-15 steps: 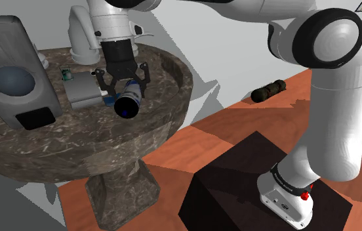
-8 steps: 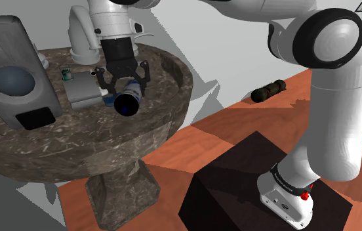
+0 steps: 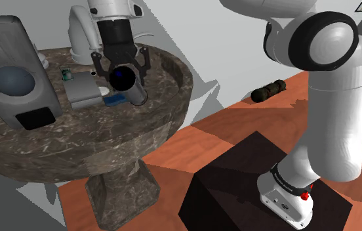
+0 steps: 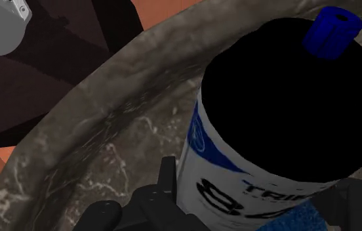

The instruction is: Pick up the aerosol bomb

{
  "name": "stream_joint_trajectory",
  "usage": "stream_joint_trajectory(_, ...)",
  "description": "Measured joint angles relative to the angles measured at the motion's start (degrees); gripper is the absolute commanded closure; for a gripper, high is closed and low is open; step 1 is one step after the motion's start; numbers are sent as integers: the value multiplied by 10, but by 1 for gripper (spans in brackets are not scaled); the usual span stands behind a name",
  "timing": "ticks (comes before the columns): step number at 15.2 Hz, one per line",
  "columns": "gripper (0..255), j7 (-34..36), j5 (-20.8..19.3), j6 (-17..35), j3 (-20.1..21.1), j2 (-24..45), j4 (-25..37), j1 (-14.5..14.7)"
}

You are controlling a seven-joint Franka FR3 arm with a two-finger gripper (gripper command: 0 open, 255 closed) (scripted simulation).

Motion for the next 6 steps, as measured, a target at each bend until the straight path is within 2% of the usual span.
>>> stream_joint_trajectory(6,255,9,-10,-64,-2,31,96,22)
